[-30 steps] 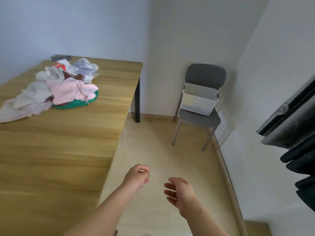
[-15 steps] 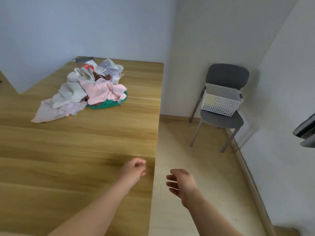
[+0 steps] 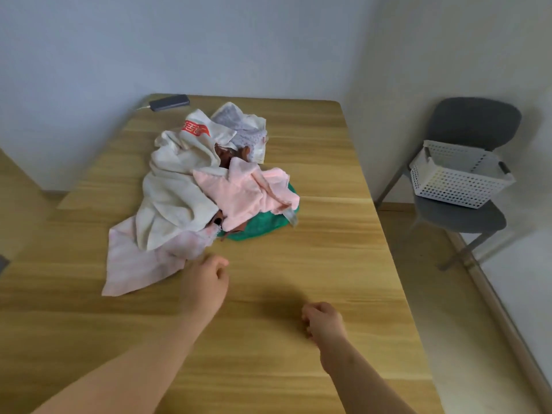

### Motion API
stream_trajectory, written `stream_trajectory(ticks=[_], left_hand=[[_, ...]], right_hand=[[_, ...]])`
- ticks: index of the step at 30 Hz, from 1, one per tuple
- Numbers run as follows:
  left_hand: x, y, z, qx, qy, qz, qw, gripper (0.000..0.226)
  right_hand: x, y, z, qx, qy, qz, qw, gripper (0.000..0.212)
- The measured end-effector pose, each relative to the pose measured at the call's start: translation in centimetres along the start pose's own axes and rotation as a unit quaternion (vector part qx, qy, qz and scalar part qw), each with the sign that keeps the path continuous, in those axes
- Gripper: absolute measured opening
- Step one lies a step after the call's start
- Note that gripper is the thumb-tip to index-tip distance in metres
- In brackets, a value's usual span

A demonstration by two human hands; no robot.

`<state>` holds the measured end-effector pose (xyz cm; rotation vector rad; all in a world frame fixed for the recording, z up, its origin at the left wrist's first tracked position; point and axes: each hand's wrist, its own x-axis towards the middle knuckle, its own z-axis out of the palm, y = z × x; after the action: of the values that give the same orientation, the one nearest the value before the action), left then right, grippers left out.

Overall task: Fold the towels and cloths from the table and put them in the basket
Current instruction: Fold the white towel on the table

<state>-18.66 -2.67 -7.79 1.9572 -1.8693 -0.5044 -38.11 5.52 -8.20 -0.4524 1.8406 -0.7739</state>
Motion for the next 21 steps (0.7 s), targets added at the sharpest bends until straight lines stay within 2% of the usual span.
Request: stream_trajectory(ticks=[3, 5, 7, 9, 11, 14, 18, 21], left_hand=[[4.5, -2.6, -1.2, 0.036, 0.053, -0.010, 0.998, 0.048], [6.8, -3.3, -1.8, 0.013, 0.043, -0.045, 0.998, 0.067], [8.9, -3.9, -1.8, -0.029, 0.027, -0.073, 0.997, 0.072], [10.4, -4.2, -1.7, -0.031, -0.006, -0.103, 0.994, 0.060], [11.2, -4.3, -1.8, -0.037, -0.031, -0.122, 0.991, 0.039], [10.9, -2.9, -2.2, -0.109, -0.033, -0.113, 0.987, 0.016], [9.2, 1.4, -4.3, -0.197, -0.028, -0.071, 0.977, 0.026], [7.3, 5.4, -7.0, -0.260, -0.017, -0.035, 0.965, 0.017]], right_hand=[[1.4, -1.3, 1.8, -0.018, 0.043, 0.015, 0.999, 0.009], [1.9, -2.0, 2.4, -0.033, 0.054, 0.033, 0.997, 0.009], [2.1, -2.4, 2.7, -0.049, 0.059, 0.046, 0.996, 0.007], [2.2, -2.5, 2.7, -0.052, 0.062, 0.052, 0.995, 0.012], [2.2, -2.5, 2.8, -0.049, 0.057, 0.054, 0.996, 0.012], [2.0, -2.5, 2.4, -0.038, 0.040, 0.043, 0.998, 0.013], [0.8, -2.5, 1.3, -0.013, -0.004, 0.011, 1.000, 0.010], [-0.9, -3.0, 0.2, 0.020, -0.038, -0.010, 0.999, 0.007]])
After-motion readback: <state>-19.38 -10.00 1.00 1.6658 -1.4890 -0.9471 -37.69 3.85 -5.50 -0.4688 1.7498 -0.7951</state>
